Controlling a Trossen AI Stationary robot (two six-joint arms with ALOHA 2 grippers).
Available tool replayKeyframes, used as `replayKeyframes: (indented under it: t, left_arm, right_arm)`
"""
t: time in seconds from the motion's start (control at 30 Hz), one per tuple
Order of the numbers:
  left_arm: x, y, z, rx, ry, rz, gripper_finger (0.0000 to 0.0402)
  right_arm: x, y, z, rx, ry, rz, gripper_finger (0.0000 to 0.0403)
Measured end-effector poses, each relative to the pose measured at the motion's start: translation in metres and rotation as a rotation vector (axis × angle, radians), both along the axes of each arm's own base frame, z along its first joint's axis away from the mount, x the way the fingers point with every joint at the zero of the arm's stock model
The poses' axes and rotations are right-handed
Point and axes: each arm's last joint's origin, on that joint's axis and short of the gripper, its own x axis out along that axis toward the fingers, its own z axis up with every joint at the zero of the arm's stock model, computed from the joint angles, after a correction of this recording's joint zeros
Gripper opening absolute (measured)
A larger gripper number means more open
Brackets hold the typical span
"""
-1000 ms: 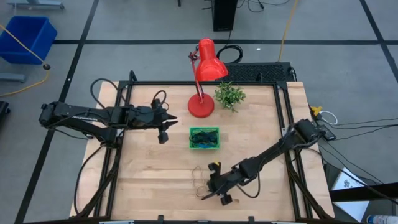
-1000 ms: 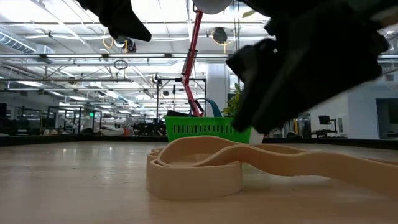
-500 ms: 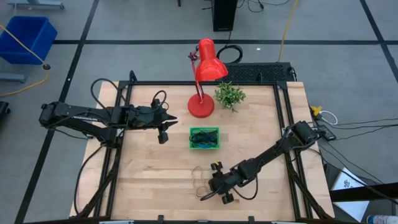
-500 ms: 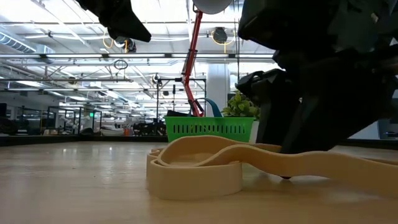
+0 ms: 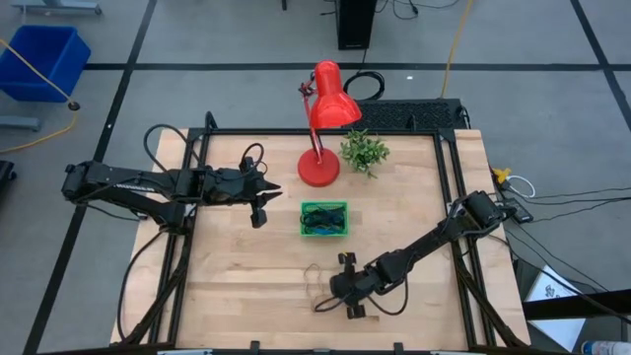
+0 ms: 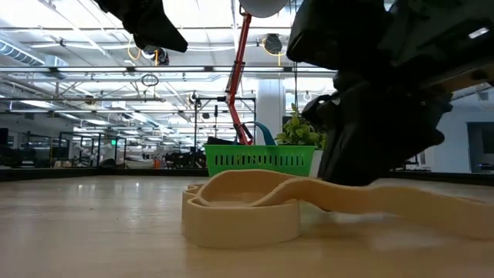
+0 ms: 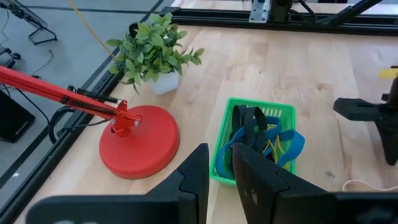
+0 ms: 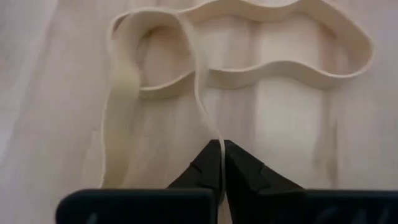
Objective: Pick and place rubber bands into bin
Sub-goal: Put the bottom brown rubber band into the green bin
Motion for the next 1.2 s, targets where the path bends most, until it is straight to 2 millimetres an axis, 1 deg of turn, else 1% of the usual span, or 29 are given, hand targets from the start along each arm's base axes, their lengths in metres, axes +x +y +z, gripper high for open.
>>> replayKeyframes:
  t: [0.13, 0.23, 0.33, 0.5, 0.63, 0.8, 0.87, 0.97, 1.07, 1.2]
  left_arm:
    - [0.0, 0.0, 0.0, 0.0, 0.0, 0.0, 0.0077]
    - [0.0, 0.0, 0.0, -0.003, -0.001, 0.001, 0.0077]
    - [0.0, 0.0, 0.0, -0.01, -0.003, 0.006, 0.0077]
    - [0.0, 0.0, 0.0, -0.01, -0.003, 0.006, 0.0077]
    - [0.0, 0.0, 0.0, -0.013, -0.004, 0.007, 0.0077]
    - [0.0, 0.0, 0.0, -0.019, -0.006, 0.011, 0.0077]
    - [0.0, 0.0, 0.0, -0.018, -0.006, 0.01, 0.0077]
    - [0.0, 0.0, 0.0, -0.018, -0.006, 0.01, 0.0077]
    - [0.0, 0.0, 0.0, -0.018, -0.006, 0.01, 0.0077]
    - [0.0, 0.0, 0.0, -0.019, -0.004, 0.01, 0.0077]
  right_arm:
    - [-0.003, -0.003, 0.007, -0.05, -0.014, -0.034, 0.0002]
    - [-0.006, -0.012, 0.02, -0.136, -0.03, -0.062, 0.0002]
    - [-0.007, -0.026, 0.043, -0.191, -0.091, -0.125, 0.0001]
    - [-0.01, -0.052, 0.092, -0.263, -0.252, -0.237, 0.0001]
    - [-0.016, -0.075, 0.129, -0.335, -0.363, -0.279, 0.0001]
    - [-0.014, -0.103, 0.16, -0.397, -0.493, -0.295, 0.0001]
    - [-0.012, -0.113, 0.165, -0.438, -0.509, -0.291, 0.0001]
    - [-0.009, -0.125, 0.164, -0.483, -0.495, -0.296, 0.0]
    - [-0.005, -0.136, 0.159, -0.498, -0.473, -0.323, 0.0]
    - [0.003, -0.143, 0.148, -0.471, -0.432, -0.3, 0.0]
